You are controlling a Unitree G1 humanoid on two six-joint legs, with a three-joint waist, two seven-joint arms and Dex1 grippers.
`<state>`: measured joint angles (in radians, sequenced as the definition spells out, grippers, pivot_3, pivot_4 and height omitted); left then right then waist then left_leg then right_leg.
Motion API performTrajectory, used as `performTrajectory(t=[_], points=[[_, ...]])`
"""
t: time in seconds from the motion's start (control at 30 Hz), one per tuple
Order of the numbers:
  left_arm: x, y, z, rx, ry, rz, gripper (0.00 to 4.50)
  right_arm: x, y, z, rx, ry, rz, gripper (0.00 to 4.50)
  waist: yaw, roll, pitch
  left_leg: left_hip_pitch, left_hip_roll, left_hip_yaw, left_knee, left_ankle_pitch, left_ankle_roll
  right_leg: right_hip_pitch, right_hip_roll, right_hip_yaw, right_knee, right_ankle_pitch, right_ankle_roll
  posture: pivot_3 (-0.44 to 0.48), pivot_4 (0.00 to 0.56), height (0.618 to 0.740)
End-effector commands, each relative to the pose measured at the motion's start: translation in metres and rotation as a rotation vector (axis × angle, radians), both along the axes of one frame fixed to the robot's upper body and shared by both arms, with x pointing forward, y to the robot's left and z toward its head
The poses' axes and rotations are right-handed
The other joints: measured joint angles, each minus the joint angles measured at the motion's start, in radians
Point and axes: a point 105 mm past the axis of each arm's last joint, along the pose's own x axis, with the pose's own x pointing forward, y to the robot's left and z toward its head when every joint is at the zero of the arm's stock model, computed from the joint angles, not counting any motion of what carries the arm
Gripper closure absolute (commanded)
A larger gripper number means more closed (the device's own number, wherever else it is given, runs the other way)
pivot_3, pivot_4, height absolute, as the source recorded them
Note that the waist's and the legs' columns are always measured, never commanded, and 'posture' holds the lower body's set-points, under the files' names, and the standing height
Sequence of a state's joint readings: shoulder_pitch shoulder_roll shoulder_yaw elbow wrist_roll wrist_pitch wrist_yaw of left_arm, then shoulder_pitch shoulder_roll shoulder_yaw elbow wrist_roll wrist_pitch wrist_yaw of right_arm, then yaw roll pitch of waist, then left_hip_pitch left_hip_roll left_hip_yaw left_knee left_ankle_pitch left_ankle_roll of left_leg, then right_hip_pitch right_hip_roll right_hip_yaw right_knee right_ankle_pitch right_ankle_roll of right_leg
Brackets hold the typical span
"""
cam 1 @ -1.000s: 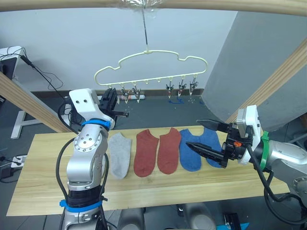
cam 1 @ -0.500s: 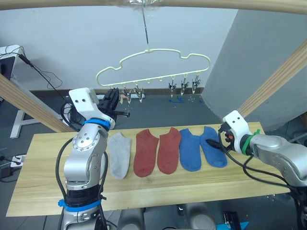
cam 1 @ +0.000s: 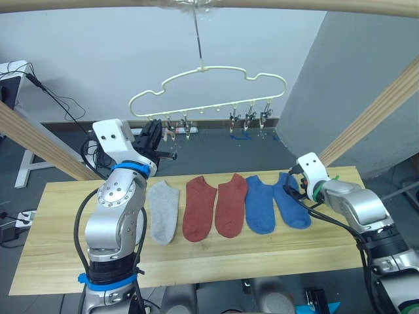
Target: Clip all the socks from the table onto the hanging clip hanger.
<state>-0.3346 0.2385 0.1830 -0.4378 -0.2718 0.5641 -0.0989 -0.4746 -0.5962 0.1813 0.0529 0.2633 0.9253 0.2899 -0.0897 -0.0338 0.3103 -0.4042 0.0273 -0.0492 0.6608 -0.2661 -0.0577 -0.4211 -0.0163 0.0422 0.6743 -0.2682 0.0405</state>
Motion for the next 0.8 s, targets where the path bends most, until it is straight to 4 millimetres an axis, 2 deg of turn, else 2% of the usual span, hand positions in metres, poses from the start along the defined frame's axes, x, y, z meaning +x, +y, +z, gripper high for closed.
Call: performTrajectory(t=[0.03,0.43,0.77,0.8], points=[[-0.007,-0.003,0.017,0.015,-0.060,-0.009,4.49,0.005,0.002,0.006,0.003,-0.029,0.000,0.00,0.000,0.000,0.000,0.000,0.000,0.000,0.000,0.000,0.000,0.000,0.000,0.000,0.000,0.000,0.000,-0.177,0.330,0.740],[-0.008,-0.002,0.019,0.023,-0.056,-0.003,4.49,0.004,0.002,-0.022,0.033,0.071,-0.043,0.00,0.000,0.000,0.001,0.000,0.000,0.000,0.000,0.000,0.000,0.000,0.000,0.000,0.001,0.000,0.000,-0.162,0.331,0.740],[-0.007,0.002,0.014,0.024,-0.050,0.007,4.49,0.003,0.003,-0.029,0.036,0.081,-0.030,0.00,-0.001,0.000,0.001,0.002,0.000,0.000,0.000,0.000,0.000,0.000,0.000,0.000,0.002,0.000,0.000,-0.152,0.330,0.740],[-0.007,0.002,0.013,0.025,-0.049,0.007,4.50,0.003,0.002,-0.029,0.027,0.078,-0.033,0.17,-0.001,0.000,0.001,0.002,0.000,0.000,0.000,0.000,0.000,0.001,0.000,0.000,0.002,0.000,0.000,-0.152,0.330,0.740]])
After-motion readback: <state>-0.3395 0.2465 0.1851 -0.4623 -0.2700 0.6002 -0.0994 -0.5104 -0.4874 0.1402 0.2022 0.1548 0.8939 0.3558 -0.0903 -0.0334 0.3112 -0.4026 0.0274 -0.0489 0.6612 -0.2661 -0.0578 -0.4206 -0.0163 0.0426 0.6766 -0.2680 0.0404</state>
